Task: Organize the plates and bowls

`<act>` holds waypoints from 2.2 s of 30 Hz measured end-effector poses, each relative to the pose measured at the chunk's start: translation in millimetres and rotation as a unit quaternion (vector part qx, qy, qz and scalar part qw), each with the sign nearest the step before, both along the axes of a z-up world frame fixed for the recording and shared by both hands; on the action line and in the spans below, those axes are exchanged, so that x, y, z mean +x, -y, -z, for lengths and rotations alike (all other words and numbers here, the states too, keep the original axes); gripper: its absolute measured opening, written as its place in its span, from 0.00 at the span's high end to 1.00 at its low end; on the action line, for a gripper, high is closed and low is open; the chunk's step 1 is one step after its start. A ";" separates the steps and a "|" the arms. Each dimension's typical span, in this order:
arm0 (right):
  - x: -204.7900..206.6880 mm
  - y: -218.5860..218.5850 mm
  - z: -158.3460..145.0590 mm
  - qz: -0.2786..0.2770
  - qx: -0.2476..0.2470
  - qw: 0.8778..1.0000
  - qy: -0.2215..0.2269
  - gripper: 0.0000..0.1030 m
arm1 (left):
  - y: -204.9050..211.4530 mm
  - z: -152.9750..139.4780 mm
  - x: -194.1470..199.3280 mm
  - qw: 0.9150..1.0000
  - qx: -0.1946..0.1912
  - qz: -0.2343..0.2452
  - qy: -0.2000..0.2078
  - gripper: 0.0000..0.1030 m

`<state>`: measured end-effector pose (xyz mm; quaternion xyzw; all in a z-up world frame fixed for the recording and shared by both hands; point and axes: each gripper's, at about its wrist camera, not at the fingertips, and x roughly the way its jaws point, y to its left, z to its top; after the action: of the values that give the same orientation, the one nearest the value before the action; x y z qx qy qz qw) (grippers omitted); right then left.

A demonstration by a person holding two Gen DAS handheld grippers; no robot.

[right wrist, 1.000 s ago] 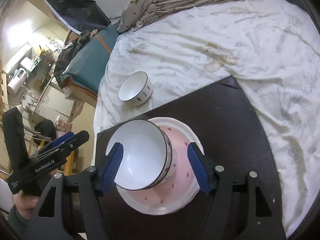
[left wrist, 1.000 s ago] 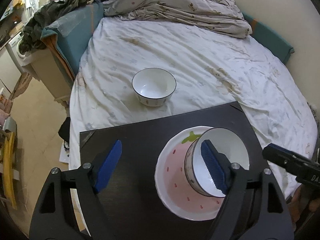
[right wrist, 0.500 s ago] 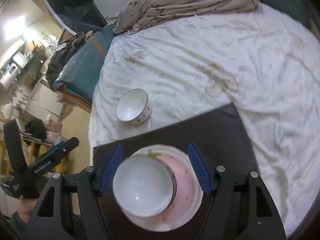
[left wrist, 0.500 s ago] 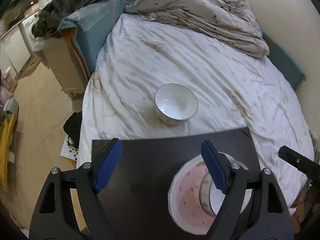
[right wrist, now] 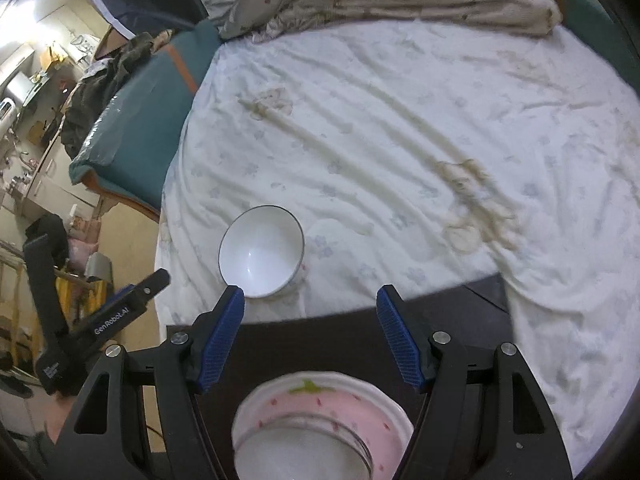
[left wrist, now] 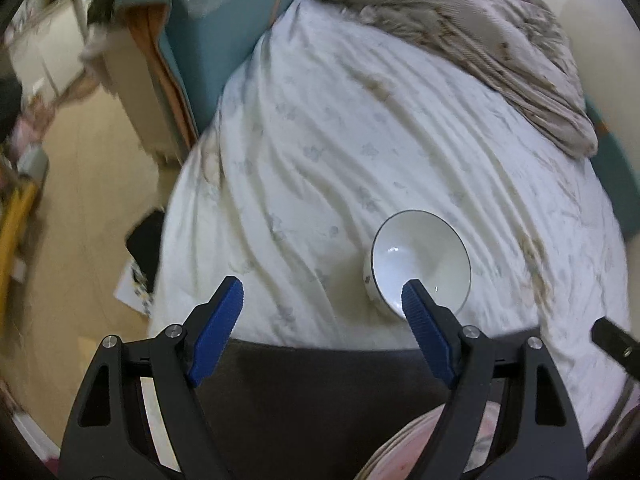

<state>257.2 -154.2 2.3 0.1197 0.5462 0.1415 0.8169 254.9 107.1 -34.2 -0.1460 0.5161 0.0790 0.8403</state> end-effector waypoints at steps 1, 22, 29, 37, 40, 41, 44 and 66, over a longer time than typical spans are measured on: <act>9.5 -3.7 5.5 -0.002 -0.005 1.000 -0.010 0.31 | -2.4 4.2 7.0 1.000 -0.009 -0.004 -0.004 0.23; 111.5 -80.2 136.3 -0.044 -0.087 0.984 -0.151 0.67 | 18.8 98.2 82.8 0.989 0.011 0.093 -0.111 0.47; 106.0 -93.8 143.3 -0.072 -0.092 0.983 -0.141 0.91 | 36.5 98.8 79.5 0.985 -0.026 0.126 -0.116 0.93; 98.9 -92.8 140.2 -0.072 -0.081 0.984 -0.138 0.91 | 36.7 89.9 69.8 0.984 -0.030 0.134 -0.116 0.95; 93.6 -88.2 136.3 -0.070 -0.079 0.985 -0.138 0.91 | 34.6 85.9 66.0 0.984 -0.031 0.135 -0.114 0.95; 91.6 -86.4 134.2 -0.070 -0.077 0.985 -0.137 0.91 | 34.3 84.4 65.5 0.984 -0.030 0.134 -0.115 0.95; 84.7 -81.7 125.1 -0.068 -0.071 0.986 -0.132 0.91 | 35.5 74.6 61.7 0.984 -0.033 0.134 -0.108 0.95; -45.4 -12.7 -17.1 -0.067 -0.028 0.996 -0.054 0.88 | 86.0 -65.5 -47.9 0.975 -0.064 0.214 -0.012 0.95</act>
<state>211.8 -141.5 19.4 0.0673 0.5998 0.1739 0.7782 206.9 21.0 31.2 -0.0846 0.5493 -0.1337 0.8205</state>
